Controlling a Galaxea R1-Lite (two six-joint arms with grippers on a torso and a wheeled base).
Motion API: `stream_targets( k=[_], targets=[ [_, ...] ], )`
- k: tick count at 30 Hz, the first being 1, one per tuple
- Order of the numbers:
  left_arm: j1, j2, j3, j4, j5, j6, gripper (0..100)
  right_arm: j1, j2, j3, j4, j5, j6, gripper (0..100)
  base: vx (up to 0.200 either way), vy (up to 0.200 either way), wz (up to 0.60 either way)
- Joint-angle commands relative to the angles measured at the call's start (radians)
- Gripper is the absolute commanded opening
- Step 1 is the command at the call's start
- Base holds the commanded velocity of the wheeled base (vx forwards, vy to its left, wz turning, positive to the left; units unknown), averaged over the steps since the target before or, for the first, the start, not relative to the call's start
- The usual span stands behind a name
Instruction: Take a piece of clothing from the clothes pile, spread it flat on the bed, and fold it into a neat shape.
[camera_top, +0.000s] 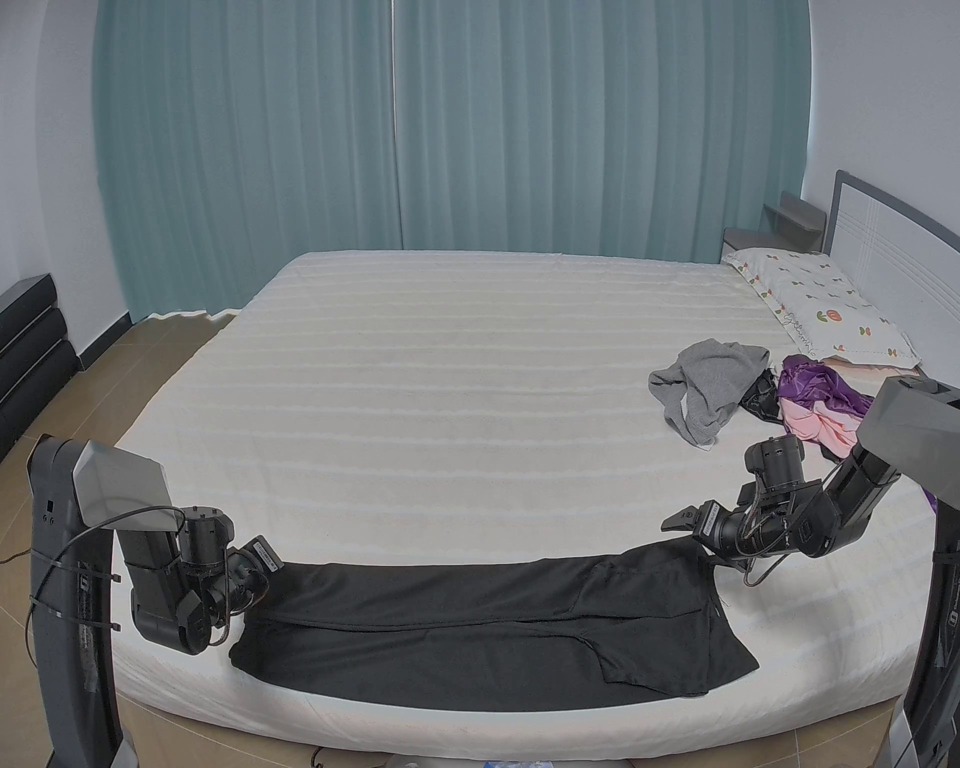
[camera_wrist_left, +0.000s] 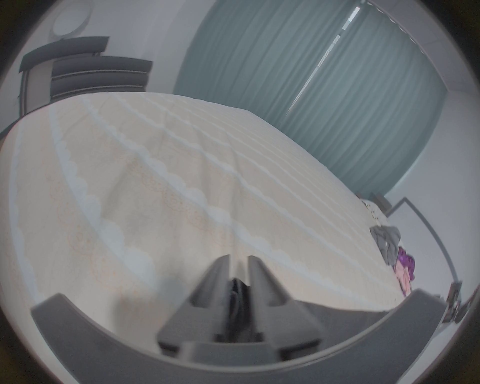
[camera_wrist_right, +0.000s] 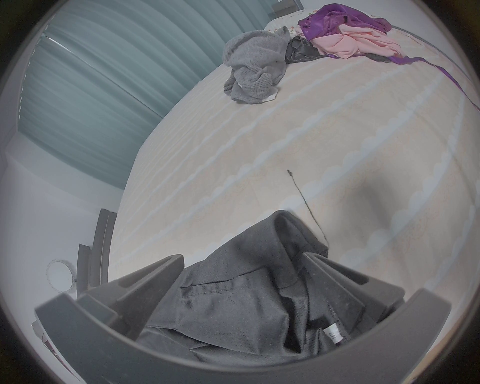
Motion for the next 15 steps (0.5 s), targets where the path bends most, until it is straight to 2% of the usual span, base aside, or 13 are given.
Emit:
stream_targets(
  k=[1,11,15],
  targets=[
    [0.023,-0.003,-0.010,-0.003,0.022,-0.042,0,-0.012,0.009,0.007,-0.001,0.001,0.000,100,0.000,0.000,0.00],
    [0.047,0.000,-0.015,-0.003,0.029,-0.050,0,-0.020,0.027,-0.005,-0.002,0.002,0.000,100,0.000,0.000,0.00],
    [0.044,0.004,-0.026,-0.005,0.028,-0.050,0,-0.030,0.059,-0.010,-0.058,0.001,0.003,100,0.000,0.000,0.00]
  ],
)
